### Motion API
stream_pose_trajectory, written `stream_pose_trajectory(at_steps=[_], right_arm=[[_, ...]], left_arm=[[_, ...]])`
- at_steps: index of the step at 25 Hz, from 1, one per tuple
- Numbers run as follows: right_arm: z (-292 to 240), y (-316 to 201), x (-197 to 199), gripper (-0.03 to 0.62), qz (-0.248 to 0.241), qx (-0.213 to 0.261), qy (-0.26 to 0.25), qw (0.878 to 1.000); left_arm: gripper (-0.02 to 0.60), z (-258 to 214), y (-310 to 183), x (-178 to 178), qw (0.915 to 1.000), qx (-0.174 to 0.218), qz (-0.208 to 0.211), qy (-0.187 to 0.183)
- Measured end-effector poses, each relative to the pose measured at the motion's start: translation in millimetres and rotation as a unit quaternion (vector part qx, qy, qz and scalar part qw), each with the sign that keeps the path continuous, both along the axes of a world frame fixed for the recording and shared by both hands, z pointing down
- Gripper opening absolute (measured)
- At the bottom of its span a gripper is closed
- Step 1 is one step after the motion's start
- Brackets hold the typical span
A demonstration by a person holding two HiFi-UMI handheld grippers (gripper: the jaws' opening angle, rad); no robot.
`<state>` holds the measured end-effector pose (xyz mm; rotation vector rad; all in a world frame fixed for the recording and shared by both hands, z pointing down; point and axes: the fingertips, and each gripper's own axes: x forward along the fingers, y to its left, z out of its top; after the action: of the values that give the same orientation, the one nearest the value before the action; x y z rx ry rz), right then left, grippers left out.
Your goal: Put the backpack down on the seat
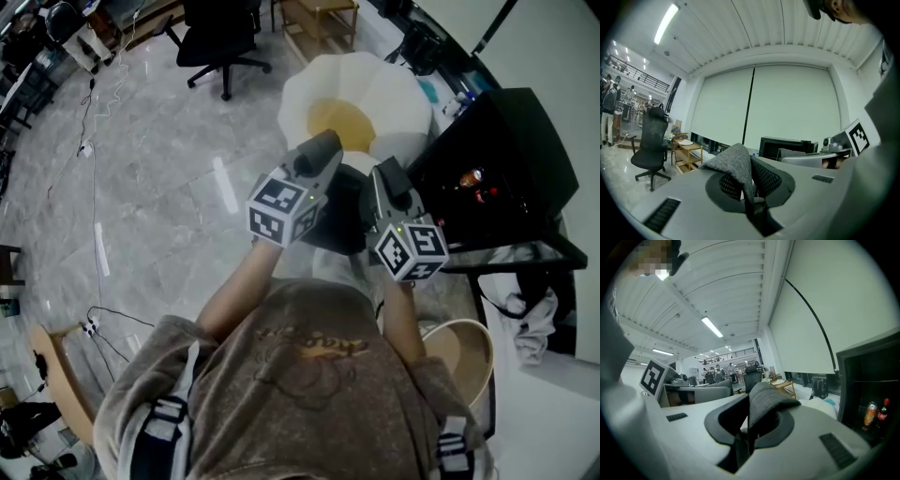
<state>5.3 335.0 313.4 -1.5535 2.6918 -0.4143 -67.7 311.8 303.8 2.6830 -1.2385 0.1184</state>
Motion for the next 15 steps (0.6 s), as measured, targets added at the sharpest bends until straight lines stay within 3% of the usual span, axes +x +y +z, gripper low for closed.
stream_pose_trajectory(at_steps=[15], right_arm=[[-5.7,-126.9,20.0,0.031,-0.020,-0.013,-0.014,1.000]], left_arm=[[0.032,-1.8,-121.0,21.2,0.9998,-0.018,-0.008,0.001]])
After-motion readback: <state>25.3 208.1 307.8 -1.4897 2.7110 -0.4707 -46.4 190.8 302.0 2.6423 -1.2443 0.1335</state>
